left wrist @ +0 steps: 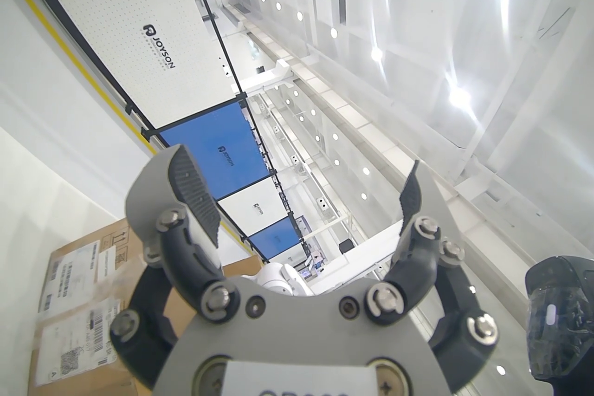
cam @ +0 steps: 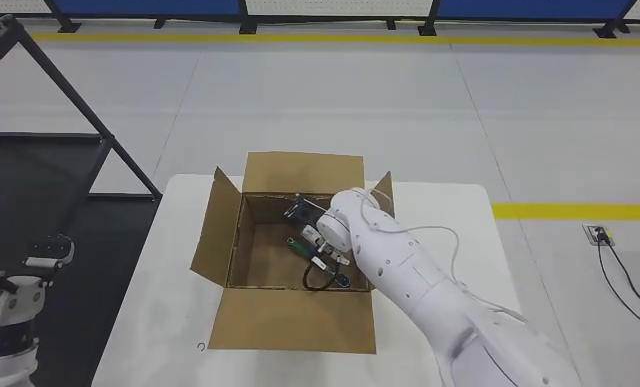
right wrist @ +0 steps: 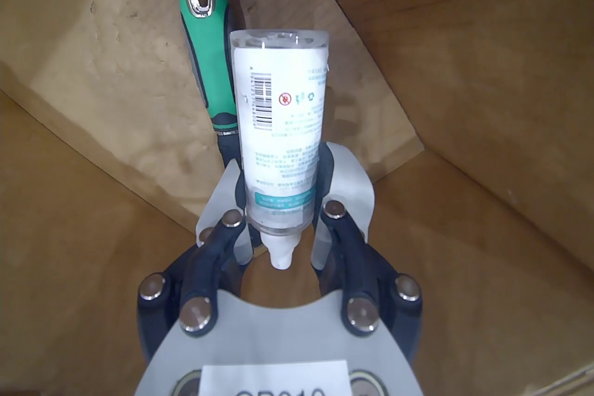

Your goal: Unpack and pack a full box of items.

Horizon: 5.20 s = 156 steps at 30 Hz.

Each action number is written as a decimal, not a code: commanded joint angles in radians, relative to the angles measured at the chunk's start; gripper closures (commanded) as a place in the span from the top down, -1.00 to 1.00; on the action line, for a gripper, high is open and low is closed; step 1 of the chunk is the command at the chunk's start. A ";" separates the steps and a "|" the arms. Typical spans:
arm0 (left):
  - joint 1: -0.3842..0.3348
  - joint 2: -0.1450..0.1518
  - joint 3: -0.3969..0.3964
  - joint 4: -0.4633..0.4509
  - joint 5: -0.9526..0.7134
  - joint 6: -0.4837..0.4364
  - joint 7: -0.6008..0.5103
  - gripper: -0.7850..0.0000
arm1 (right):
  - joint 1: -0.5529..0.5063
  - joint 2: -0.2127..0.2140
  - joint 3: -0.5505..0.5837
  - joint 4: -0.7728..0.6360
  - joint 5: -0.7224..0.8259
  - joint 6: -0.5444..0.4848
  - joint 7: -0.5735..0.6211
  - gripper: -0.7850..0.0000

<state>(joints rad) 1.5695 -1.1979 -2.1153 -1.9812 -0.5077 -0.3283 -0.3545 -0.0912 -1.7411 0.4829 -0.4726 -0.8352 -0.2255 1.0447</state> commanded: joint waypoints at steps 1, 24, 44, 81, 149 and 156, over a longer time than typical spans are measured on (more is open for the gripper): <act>0.000 0.000 0.002 -0.002 0.001 0.000 -0.002 1.00 | 0.007 -0.007 0.001 0.005 -0.001 -0.002 -0.004 -0.31; 0.008 -0.004 0.037 -0.026 0.036 0.004 -0.004 1.00 | 0.021 0.044 0.112 -0.181 -0.034 -0.032 0.000 0.47; -0.005 0.002 0.172 -0.026 0.237 0.029 -0.108 1.00 | -0.526 0.290 0.572 -1.309 -0.178 -0.078 0.261 1.00; -0.110 0.030 0.406 -0.029 0.472 0.119 -0.324 1.00 | -0.638 0.373 0.994 -1.258 -0.016 0.079 0.275 -1.00; -0.134 0.076 0.358 -0.092 0.343 0.120 -0.351 1.00 | -0.535 0.409 0.770 -1.014 0.260 -0.054 0.014 1.00; -0.094 0.080 0.270 -0.098 0.287 0.081 -0.368 1.00 | -0.535 0.409 0.770 -1.014 0.260 -0.054 0.014 1.00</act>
<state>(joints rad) 1.4759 -1.1179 -1.8497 -2.0796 -0.2214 -0.2478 -0.7230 -0.6267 -1.3317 1.2525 -1.4861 -0.5757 -0.2799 1.0591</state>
